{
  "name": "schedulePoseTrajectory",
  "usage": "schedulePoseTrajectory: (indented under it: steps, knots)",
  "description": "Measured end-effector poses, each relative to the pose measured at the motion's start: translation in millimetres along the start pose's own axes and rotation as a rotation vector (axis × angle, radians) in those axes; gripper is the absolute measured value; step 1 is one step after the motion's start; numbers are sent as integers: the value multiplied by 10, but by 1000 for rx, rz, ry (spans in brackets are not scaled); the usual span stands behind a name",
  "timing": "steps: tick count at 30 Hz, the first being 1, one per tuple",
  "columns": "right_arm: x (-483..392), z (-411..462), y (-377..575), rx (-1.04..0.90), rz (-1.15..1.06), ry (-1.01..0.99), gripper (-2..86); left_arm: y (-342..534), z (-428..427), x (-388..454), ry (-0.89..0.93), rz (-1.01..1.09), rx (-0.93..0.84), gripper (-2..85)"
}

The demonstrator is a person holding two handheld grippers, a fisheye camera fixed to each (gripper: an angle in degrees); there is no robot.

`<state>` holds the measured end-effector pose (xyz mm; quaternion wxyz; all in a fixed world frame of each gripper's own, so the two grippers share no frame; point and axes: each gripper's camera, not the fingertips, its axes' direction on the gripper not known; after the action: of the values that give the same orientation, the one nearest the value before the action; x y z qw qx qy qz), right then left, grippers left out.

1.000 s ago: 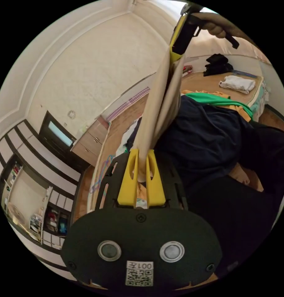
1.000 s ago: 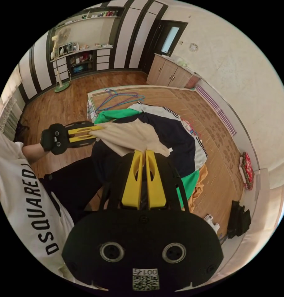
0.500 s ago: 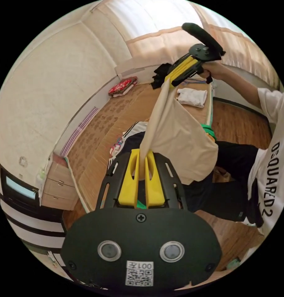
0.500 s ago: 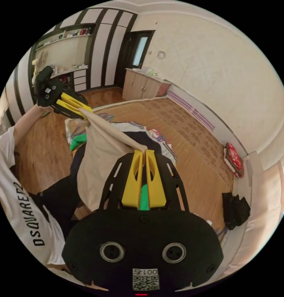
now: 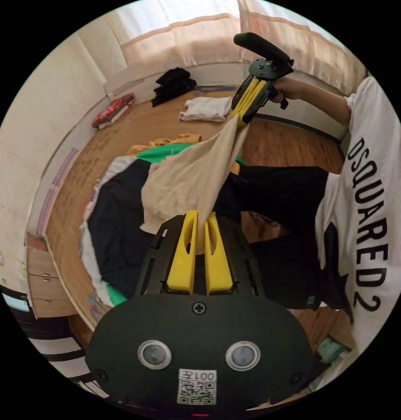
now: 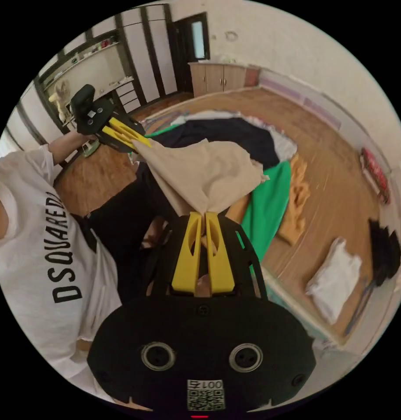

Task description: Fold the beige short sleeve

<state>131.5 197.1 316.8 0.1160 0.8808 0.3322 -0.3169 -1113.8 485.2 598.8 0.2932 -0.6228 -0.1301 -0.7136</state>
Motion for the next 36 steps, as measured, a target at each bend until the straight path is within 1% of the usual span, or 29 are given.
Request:
schedulePoseTrajectory:
  steps: [2,3,7,11,15,17,18,20,24,26,29,31,33,36]
  knots:
    - [50,197,414,-29,121,-97,11,-110,164,223,64,-15,-36,2]
    - [57,196,500,-21,140,-114,11,-152,157,264,75,-12,-32,1]
    - [234,-322,915,143,235,-167,10,-671,-250,293,69,34,52,0]
    - [501,-1053,1230,327,270,-127,10,-1452,-653,87,108,100,174,0]
    - [870,-1524,1441,387,319,-1,10,-2311,-618,-84,127,197,213,-1]
    - [1220,-1713,1509,373,355,149,11,-2938,-413,-213,177,209,212,-1]
    - [1325,-1744,1518,366,364,190,11,-3095,-352,-243,191,210,211,-1]
    - [1825,-1826,1541,334,408,312,11,-3720,-87,-341,185,223,215,-1]
    - [2718,-1949,1576,336,499,400,11,-4599,257,-501,103,178,254,0]
    - [3218,-2068,1602,373,523,455,11,-5108,403,-596,65,132,289,0]
    - [3665,-2149,1677,435,528,507,11,-5581,584,-552,4,121,308,0]
    - [3921,-2083,1756,445,537,504,12,-5775,772,-425,-33,124,301,0]
    - [4206,-1887,1867,415,548,462,12,-5917,1057,-244,-60,122,274,0]
    - [4722,-1238,2143,260,635,377,13,-6086,1789,146,-49,147,233,0]
